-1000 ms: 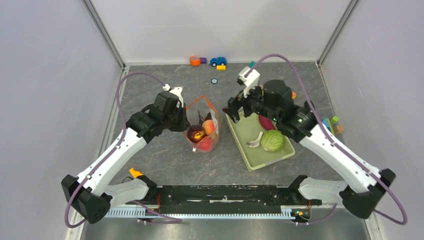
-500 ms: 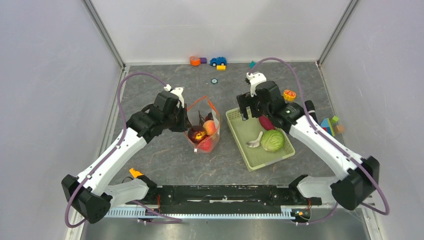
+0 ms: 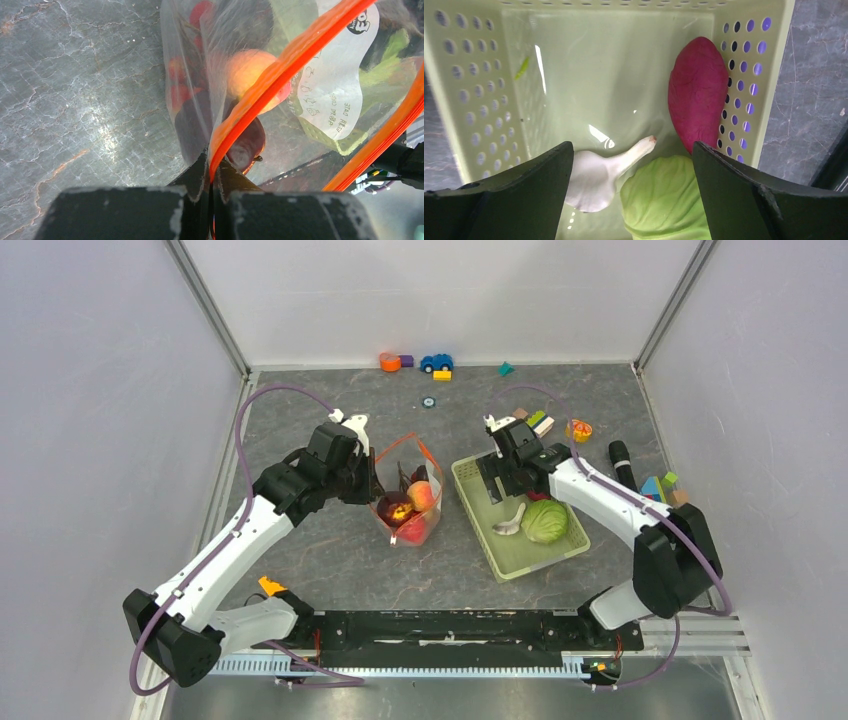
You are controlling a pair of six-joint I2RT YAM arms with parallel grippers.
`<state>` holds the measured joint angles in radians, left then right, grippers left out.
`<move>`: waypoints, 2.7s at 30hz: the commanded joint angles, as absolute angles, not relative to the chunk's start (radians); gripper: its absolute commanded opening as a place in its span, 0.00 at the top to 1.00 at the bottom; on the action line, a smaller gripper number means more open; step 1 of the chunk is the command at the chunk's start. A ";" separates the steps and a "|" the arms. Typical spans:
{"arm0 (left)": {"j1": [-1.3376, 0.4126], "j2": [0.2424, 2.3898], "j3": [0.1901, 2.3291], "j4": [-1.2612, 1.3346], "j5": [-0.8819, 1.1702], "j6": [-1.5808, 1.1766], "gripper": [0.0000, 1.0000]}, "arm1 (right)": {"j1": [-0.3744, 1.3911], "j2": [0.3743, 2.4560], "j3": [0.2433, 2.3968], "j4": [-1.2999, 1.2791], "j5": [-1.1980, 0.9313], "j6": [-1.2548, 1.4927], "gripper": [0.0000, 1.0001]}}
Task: Place the food in the zip-top bag and seal the zipper
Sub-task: Pick up the fake fruit from the bin.
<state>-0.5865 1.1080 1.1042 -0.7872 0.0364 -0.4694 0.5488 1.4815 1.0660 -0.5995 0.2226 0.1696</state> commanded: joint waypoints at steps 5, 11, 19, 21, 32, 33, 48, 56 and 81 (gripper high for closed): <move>-0.588 1.111 1.132 -0.757 0.068 -0.414 0.98 | 0.543 1.550 1.058 -0.526 0.384 0.150 0.11; -0.588 1.115 1.132 -0.756 0.069 -0.415 0.98 | 0.543 1.583 1.041 -0.462 0.489 0.130 0.18; -0.588 1.118 1.134 -0.756 0.072 -0.415 0.98 | 0.543 1.606 1.003 -0.343 0.538 0.097 0.24; -0.588 1.119 1.134 -0.755 0.072 -0.414 0.98 | 0.543 1.623 1.006 -0.344 0.547 0.093 0.26; -0.588 1.120 1.134 -0.755 0.071 -0.416 0.98 | 0.542 1.689 0.976 -0.288 0.661 0.081 0.30; -0.588 1.120 1.134 -0.756 0.071 -0.416 0.98 | 0.544 1.696 0.974 -0.285 0.665 0.079 0.30; -0.588 1.120 1.134 -0.756 0.071 -0.416 0.98 | 0.544 1.705 0.944 -0.218 0.686 0.082 0.57; -0.588 1.120 1.134 -0.755 0.073 -0.416 0.98 | 0.544 1.535 0.900 -0.178 0.587 0.067 0.71; -0.588 1.116 1.131 -0.750 0.108 -0.417 0.98 | 0.544 1.021 0.829 0.187 -0.286 0.099 0.71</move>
<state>-0.5865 1.1198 1.1042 -0.7834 0.0704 -0.4694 0.5468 1.0630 0.8204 0.0402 -0.0708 0.0486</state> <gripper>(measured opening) 0.029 0.543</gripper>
